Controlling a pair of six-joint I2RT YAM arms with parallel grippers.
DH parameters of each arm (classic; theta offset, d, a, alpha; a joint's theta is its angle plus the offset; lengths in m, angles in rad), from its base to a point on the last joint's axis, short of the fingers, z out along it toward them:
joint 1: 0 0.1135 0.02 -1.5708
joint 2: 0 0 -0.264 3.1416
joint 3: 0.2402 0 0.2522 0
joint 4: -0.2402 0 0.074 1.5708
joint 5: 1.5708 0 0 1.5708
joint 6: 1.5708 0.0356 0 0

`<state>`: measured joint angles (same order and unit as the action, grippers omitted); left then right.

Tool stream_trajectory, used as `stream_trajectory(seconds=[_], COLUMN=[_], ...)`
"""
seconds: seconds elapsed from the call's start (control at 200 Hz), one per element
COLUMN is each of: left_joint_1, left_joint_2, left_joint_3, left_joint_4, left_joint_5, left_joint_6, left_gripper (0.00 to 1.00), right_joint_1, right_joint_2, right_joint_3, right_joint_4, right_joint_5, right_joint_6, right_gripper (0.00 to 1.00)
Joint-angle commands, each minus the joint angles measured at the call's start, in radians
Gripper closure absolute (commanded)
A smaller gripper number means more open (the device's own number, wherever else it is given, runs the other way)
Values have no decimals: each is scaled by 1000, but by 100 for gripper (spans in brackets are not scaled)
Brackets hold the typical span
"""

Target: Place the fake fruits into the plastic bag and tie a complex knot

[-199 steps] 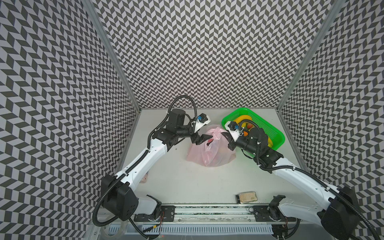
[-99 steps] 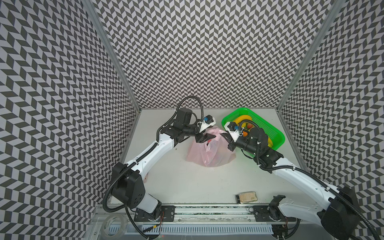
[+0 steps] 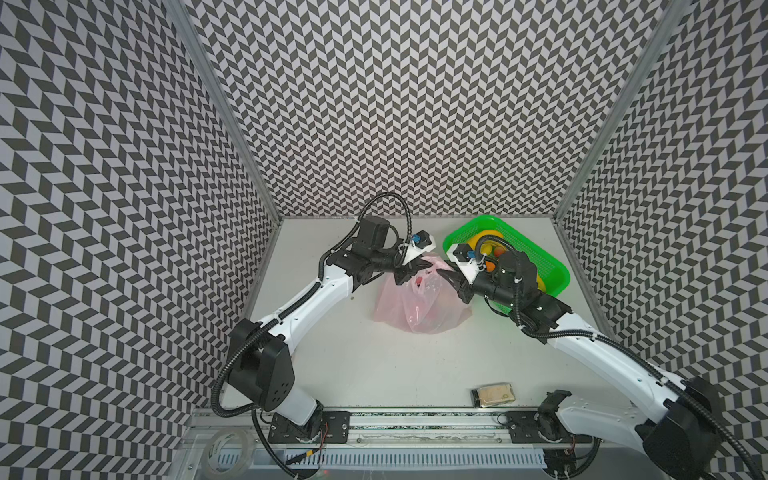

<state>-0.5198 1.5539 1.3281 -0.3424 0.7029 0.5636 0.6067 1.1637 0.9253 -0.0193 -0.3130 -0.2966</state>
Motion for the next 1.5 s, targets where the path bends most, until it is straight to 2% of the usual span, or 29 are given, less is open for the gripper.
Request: stream_trajectory(seconds=[0.0, 0.155, 0.371, 0.531, 0.646, 0.726, 0.781, 0.821, 1.046, 1.152, 1.267, 1.367, 1.477, 1.497], left_joint_1=[-6, -12, -16, -19, -19, -19, -21, -20, 18, 34, 35, 35, 38, 38], left_joint_2=[-25, -31, -31, -31, -30, -32, -37, -41, -106, -116, -105, -100, -103, -102], left_joint_3=[12, 10, 9, 9, 10, 10, 10, 11, -60, -108, -121, -128, -133, -133], left_joint_4=[21, 19, 14, 12, 9, 11, 8, 8, 48, 64, 57, 55, 59, 59], left_joint_5=[-3, -11, -20, -33, -36, -35, -34, -31, -69, -79, -53, -90, -128, -133], left_joint_6=[13, 16, 23, 26, 28, 28, 26, 22, -49, -65, -78, -91, -119, -126], left_gripper=[97, 97, 97, 97, 97, 96, 92, 84, 53, 49, 59, 75, 99, 100], right_joint_1=[4, -11, -21, -22, -22, -22, -22, -22, -22, -22, -22, -22, -22, -22], right_joint_2=[-10, 28, 123, 151, 160, 166, 168, 164, 125, 108, 102, 91, 86, 87], right_joint_3=[70, 161, 256, 279, 279, 278, 275, 269, 229, 212, 196, 184, 184, 184], right_joint_4=[-87, -198, -291, -308, -304, -308, -300, -291, -215, -172, -129, -104, -109, -112], right_joint_5=[-11, 14, -1, 27, 20, 27, 34, 32, 82, 78, 93, 115, 159, 168], right_joint_6=[-44, -64, -80, -82, -77, -78, -72, -69, -48, -30, -2, 7, -6, -10], right_gripper=[56, 38, 34, 45, 58, 70, 88, 100, 100, 100, 100, 100, 100, 100])
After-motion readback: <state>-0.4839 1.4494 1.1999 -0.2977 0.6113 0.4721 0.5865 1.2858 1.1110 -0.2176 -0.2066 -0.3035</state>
